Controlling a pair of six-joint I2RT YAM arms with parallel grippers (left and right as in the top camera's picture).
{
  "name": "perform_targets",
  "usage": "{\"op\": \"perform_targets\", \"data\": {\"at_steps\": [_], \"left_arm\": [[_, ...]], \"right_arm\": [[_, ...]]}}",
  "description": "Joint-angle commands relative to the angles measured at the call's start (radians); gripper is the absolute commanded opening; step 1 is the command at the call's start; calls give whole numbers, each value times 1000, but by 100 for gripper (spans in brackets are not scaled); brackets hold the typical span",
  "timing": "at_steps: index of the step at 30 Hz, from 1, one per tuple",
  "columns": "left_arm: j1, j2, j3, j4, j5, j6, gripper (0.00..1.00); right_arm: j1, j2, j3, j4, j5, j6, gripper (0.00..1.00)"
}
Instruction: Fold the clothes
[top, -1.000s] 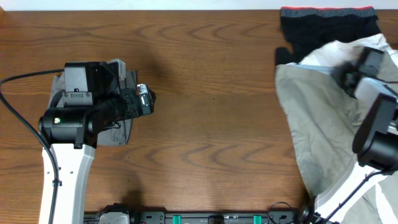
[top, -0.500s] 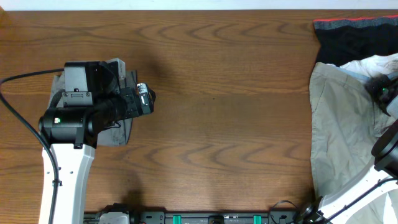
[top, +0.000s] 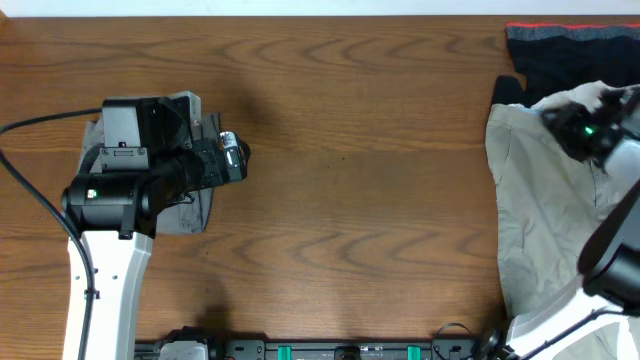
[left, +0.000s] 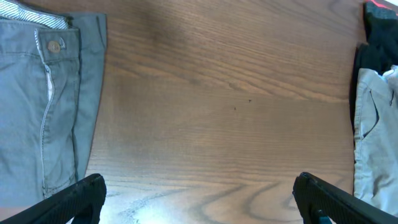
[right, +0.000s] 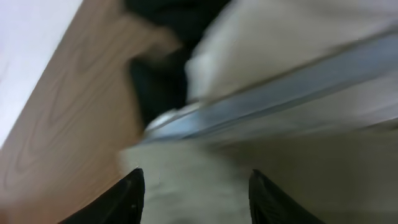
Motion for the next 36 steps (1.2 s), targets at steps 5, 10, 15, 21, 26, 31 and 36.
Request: {"op": "perform_targets", "data": {"at_steps": [5,10,15,21,26,31,36], "left_arm": [[-4,0,20,7,14,-16,98],[-4,0,20,7,23,-18,98],[-4,0,20,7,44,-18,98],[-4,0,20,7,44,-18,98],[-4,0,20,7,43,-18,98],[-4,0,20,7,43,-18,98],[-4,0,20,7,43,-17,98]], "right_arm": [[254,-55,-4,-81,338,22,56],[378,-11,-4,-72,654,120,55],[418,30,-4,-1,742,148,52],[418,68,-4,15,783,192,50],[421,103,-4,31,768,192,46],[421,97,-4,40,764,192,20],[420,58,-4,30,719,183,3]]}}
